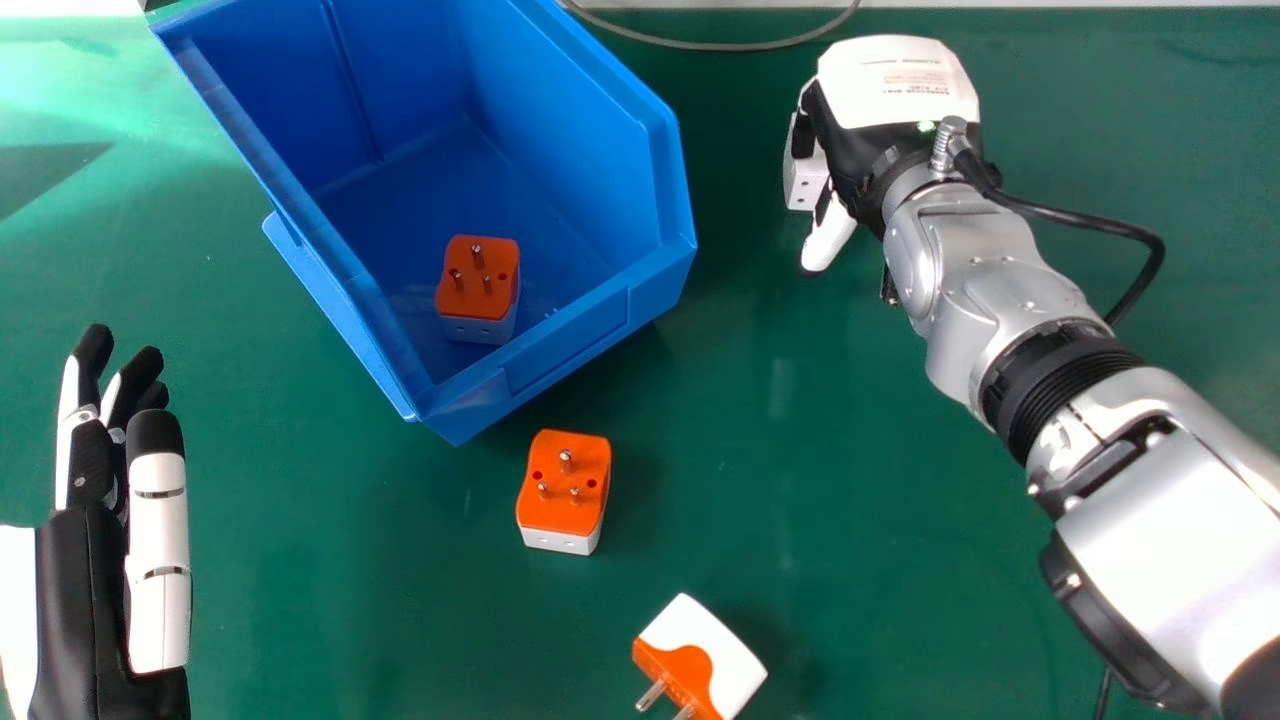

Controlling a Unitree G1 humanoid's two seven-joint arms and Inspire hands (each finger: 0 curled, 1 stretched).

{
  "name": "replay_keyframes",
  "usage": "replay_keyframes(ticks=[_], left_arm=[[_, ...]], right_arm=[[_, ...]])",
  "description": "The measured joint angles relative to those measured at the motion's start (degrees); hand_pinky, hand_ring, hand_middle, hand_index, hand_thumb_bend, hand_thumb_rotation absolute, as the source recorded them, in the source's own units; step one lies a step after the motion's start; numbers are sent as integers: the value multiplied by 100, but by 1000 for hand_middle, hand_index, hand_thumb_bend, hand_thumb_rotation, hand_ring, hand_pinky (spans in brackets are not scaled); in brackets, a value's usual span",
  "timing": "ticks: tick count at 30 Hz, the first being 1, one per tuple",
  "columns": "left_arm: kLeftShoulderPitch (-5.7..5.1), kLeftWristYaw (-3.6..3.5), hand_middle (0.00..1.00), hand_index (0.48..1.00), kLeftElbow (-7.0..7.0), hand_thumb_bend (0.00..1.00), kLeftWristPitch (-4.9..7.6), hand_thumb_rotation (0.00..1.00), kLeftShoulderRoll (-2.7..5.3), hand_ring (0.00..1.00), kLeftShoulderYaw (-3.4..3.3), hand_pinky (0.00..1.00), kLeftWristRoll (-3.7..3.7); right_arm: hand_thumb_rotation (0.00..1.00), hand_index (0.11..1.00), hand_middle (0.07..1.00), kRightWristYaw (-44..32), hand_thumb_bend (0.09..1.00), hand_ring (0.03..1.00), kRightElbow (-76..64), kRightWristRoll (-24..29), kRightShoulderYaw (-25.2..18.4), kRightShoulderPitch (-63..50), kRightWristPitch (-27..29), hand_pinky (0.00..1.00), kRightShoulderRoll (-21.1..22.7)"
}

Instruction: Pick all objects and put in blue box

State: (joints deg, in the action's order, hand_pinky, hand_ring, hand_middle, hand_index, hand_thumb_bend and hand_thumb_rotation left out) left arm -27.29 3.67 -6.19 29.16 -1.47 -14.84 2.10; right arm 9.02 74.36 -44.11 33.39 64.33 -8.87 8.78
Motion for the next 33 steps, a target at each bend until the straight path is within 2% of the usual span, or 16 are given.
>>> replay_keyframes(ticks=[5, 11, 18, 23, 24, 25, 26, 27, 29, 30, 32, 33], left_arm=[[1, -21, 927, 963, -4, 441, 1, 986, -14, 924, -6, 913, 4], [32, -20, 923, 960, -8, 449, 0, 981, -14, 917, -6, 905, 8], [45, -8, 924, 960, -8, 455, 0, 979, -14, 916, -2, 898, 21], [35, 22, 926, 961, -10, 456, -17, 983, -7, 917, 28, 900, 189], [38, 22, 924, 960, -10, 455, -17, 986, -2, 915, 38, 898, 188], [42, 22, 924, 960, -10, 455, -17, 986, 3, 915, 46, 898, 187], [48, 21, 922, 959, -9, 454, -18, 989, 3, 913, 52, 897, 185], [56, 20, 922, 959, -8, 454, -18, 989, 4, 913, 58, 897, 182], [73, 18, 922, 959, -5, 461, -17, 987, 5, 911, 78, 894, 174], [78, 15, 922, 959, 0, 461, -17, 987, 5, 911, 92, 894, 169], [87, 8, 924, 959, 17, 459, -18, 986, 16, 911, 108, 899, 121], [101, 8, 924, 959, 34, 459, -18, 986, 23, 911, 108, 899, 107]], right_arm=[[107, 537, 744, -4, 565, 684, 0, 4, 19, -6, -17, 518, -2], [115, 515, 738, -3, 541, 675, 0, 112, -10, -6, -14, 495, -2], [126, 503, 747, 33, 526, 687, 0, 120, -9, -6, 28, 520, 2], [131, 500, 742, 78, 523, 687, -4, 109, 24, -6, 112, 533, 50], [131, 546, 745, 78, 562, 694, -7, 108, 36, -6, 130, 546, 66], [131, 546, 745, 78, 562, 694, -13, 107, 49, -6, 164, 546, 85], [131, 593, 750, 76, 581, 701, -22, 107, 54, -6, 197, 551, 105], [131, 593, 750, 70, 581, 701, -34, 109, 54, -6, 207, 551, 125], [141, 678, 778, 38, 605, 730, -71, 112, 51, -6, 196, 583, 166], [141, 678, 778, 4, 605, 730, -88, 112, 50, -4, 186, 583, 186], [169, 744, 814, -73, 632, 768, -146, 111, 51, -4, 140, 615, 215], [169, 744, 814, -112, 632, 768, -186, 111, 51, -4, 90, 615, 226]])
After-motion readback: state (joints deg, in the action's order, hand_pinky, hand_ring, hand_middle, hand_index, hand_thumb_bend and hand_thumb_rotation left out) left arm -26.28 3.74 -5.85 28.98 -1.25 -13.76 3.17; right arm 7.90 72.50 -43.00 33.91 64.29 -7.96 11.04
